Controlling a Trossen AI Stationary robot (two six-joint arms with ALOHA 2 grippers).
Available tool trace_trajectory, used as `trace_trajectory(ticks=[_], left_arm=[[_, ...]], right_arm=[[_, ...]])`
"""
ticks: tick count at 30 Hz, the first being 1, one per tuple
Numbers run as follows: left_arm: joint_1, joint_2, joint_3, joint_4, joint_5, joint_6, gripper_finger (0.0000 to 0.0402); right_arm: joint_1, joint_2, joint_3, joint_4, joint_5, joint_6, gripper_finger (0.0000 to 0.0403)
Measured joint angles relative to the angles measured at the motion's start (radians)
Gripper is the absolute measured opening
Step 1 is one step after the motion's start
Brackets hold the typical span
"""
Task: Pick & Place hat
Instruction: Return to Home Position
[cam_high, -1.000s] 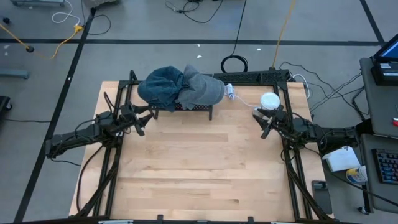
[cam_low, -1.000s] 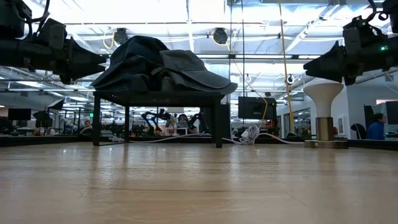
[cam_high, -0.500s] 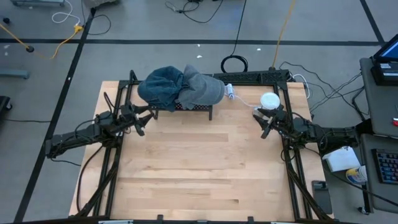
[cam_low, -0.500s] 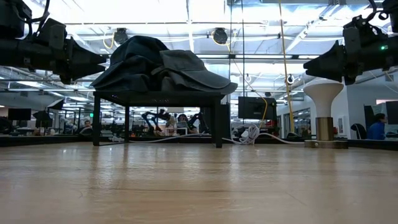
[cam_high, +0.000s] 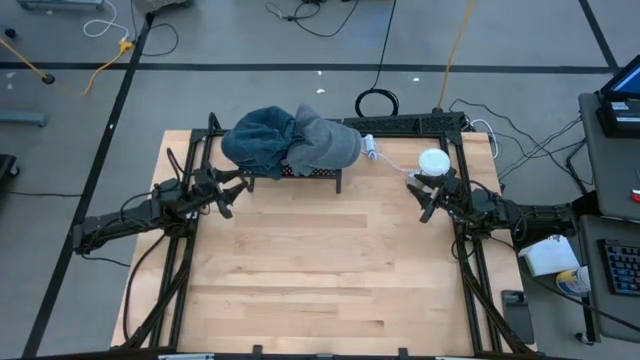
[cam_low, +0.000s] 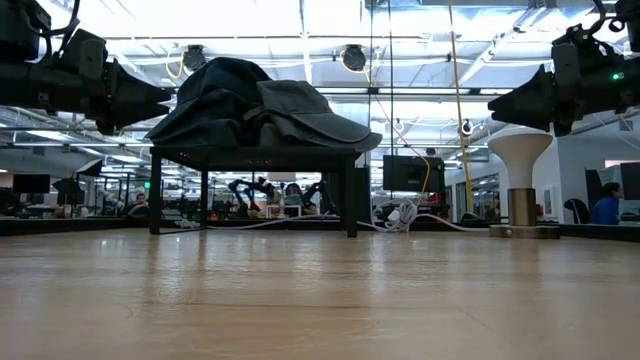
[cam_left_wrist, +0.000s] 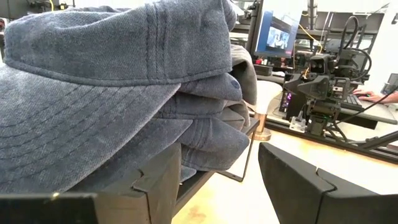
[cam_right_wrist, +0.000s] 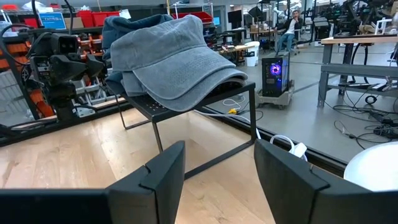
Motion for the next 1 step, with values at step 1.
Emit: trace_trajectory(ticks=[1], left_arm=[[0.0, 0.0, 0.0, 0.0, 0.0, 0.0, 0.0218]], right_arm=[[0.0, 0.0, 0.0, 0.0, 0.0, 0.0, 0.0187]])
